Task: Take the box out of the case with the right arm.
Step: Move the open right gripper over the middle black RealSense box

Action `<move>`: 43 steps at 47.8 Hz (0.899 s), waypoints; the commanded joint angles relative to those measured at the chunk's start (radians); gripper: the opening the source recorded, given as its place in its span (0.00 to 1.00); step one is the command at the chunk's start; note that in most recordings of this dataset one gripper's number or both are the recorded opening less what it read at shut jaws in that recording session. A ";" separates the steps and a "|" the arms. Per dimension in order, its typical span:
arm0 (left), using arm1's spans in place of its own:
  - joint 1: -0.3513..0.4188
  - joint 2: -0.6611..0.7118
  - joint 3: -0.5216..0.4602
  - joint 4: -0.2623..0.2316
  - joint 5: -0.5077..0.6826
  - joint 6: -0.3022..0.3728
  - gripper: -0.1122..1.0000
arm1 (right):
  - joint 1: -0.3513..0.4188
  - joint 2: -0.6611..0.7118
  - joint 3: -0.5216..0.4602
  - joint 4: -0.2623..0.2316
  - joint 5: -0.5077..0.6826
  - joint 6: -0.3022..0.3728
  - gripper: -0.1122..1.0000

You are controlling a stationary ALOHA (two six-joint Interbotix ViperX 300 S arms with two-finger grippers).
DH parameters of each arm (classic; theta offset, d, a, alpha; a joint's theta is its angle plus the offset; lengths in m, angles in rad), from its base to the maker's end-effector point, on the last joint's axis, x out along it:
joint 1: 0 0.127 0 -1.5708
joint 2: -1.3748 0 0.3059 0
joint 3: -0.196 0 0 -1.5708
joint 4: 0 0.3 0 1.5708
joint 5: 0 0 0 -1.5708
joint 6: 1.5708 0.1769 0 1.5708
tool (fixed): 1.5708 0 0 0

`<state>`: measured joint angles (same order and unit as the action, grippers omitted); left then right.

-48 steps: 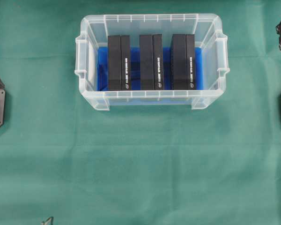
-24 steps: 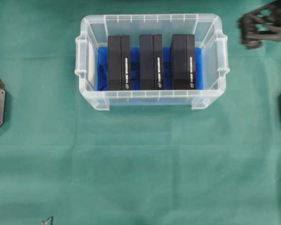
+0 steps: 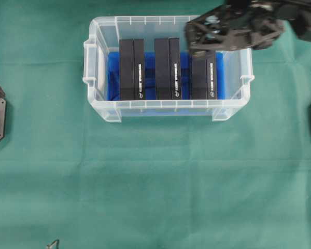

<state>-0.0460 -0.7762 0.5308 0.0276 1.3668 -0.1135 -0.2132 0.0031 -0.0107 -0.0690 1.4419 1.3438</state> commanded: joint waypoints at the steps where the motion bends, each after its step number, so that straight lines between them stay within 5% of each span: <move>1: -0.005 0.002 -0.026 0.003 -0.002 -0.003 0.12 | 0.018 0.034 -0.087 -0.003 -0.003 0.014 0.93; 26: -0.005 -0.009 -0.026 0.003 0.003 -0.003 0.12 | 0.048 0.244 -0.348 -0.003 0.000 0.032 0.93; 43: -0.005 -0.011 -0.025 0.003 0.003 -0.003 0.12 | 0.049 0.253 -0.360 -0.005 0.002 0.032 0.93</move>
<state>-0.0445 -0.7885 0.5308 0.0276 1.3729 -0.1181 -0.1672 0.2746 -0.3467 -0.0706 1.4435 1.3744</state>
